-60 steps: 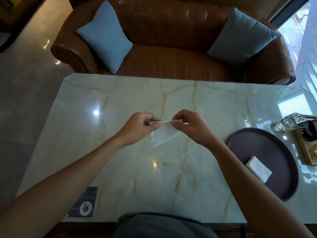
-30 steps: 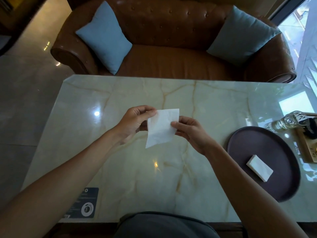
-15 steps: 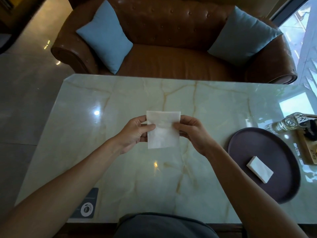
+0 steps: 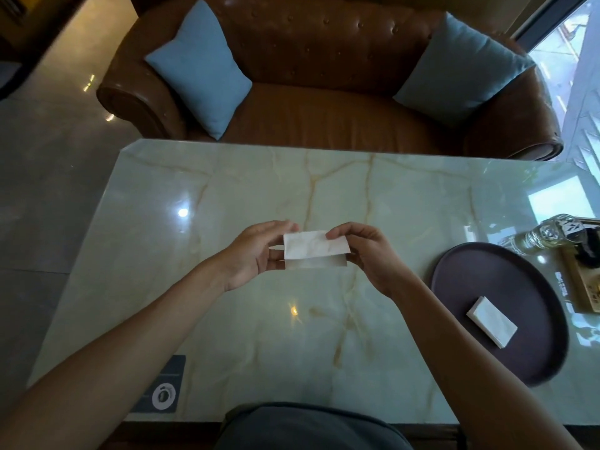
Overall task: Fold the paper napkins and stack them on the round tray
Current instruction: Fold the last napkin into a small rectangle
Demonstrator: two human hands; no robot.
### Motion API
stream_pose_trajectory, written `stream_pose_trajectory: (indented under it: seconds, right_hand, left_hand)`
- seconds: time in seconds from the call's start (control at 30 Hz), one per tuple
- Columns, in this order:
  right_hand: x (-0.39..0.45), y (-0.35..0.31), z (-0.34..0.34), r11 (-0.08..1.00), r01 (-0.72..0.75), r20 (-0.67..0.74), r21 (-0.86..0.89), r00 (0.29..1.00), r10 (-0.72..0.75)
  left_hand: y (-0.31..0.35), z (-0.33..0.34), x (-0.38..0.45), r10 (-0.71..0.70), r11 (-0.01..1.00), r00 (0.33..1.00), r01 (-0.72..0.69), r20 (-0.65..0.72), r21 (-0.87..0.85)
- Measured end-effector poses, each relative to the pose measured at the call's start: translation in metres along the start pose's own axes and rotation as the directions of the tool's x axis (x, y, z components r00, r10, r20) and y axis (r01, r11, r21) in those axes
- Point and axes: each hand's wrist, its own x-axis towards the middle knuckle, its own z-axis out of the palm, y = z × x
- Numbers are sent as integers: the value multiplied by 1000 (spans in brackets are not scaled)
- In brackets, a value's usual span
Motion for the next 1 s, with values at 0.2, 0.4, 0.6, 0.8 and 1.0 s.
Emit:
stream_pose_trajectory:
  seconds: [0.2,0.4,0.6,0.8,1.0]
  right_hand:
    - [3,3,1,987,-105,-26,120,994,109]
    - [8,-5,2,959,-4,63,-282,998,23]
    - [16,-27,11,763,100,134,-639,991,-17]
    - [11,-40,8,714,134,131,-687,990,-60]
    - [-7,-26,-25,806,71,8,-588,997,-82]
  left_hand:
    - [-2,9,1,191,941,976,-153,-100,302]
    - [6,6,0,251,876,965,-194,-73,443]
    - [26,5,5,253,750,967,-197,2,631]
    - [31,11,10,307,687,952,-224,3,692]
    - [29,9,16,335,697,942,-256,12,670]
